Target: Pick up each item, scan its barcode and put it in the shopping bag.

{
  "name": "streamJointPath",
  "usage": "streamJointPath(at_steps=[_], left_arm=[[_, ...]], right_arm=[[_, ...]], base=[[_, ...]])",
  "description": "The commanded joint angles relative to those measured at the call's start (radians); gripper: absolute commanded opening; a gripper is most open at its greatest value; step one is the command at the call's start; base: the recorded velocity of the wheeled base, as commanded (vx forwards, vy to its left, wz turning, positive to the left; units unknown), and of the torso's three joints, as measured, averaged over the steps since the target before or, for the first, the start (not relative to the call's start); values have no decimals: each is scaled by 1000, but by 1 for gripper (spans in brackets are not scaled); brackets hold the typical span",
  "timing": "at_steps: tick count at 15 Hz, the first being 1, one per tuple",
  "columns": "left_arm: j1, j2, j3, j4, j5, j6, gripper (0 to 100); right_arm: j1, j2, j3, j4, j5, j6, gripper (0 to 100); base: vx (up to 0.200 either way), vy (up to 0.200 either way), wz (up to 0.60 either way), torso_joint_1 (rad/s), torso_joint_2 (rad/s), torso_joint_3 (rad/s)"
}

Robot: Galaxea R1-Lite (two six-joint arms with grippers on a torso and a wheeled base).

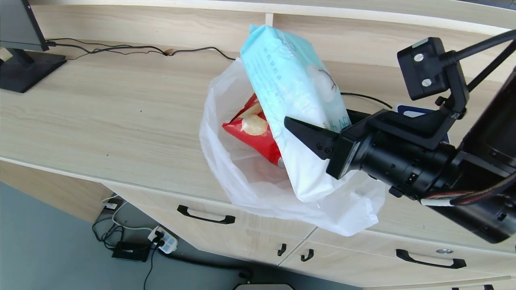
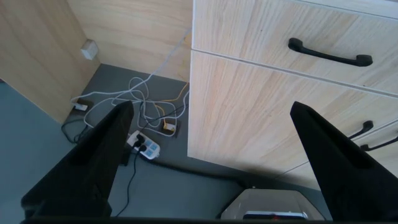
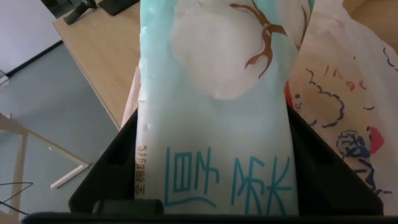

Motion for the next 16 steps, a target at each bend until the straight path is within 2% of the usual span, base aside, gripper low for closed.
streamJointPath(at_steps=[1,3,4,6,7,9,11,16], left_arm=[[0,2,0,-1,0,0,100],[0,2,0,-1,0,0,100],[0,2,0,-1,0,0,100],[0,2,0,-1,0,0,100],[0,2,0,-1,0,0,100],[0,2,0,-1,0,0,100],[0,2,0,-1,0,-1,100],[0,2,0,-1,0,2,100]], right_arm=[[-19,7,-7,1,-1,-9,0],[14,5,1,0,-3,-10,0],[14,1,-41,1,-3,-20,0],[-25,1,-154,24,-27,-24,0],[-46,-2,-167,49,-27,-26,0],[-92,-4,-96,60,-15,-30,0],[-89,5,-35,57,8,-56,0],[-71,73,-21,44,10,-79,0]], base=[[0,0,0,0,0,0],[0,0,0,0,0,0],[0,0,0,0,0,0],[0,0,0,0,0,0],[0,0,0,0,0,0],[0,0,0,0,0,0],[0,0,0,0,0,0],[0,0,0,0,0,0]])
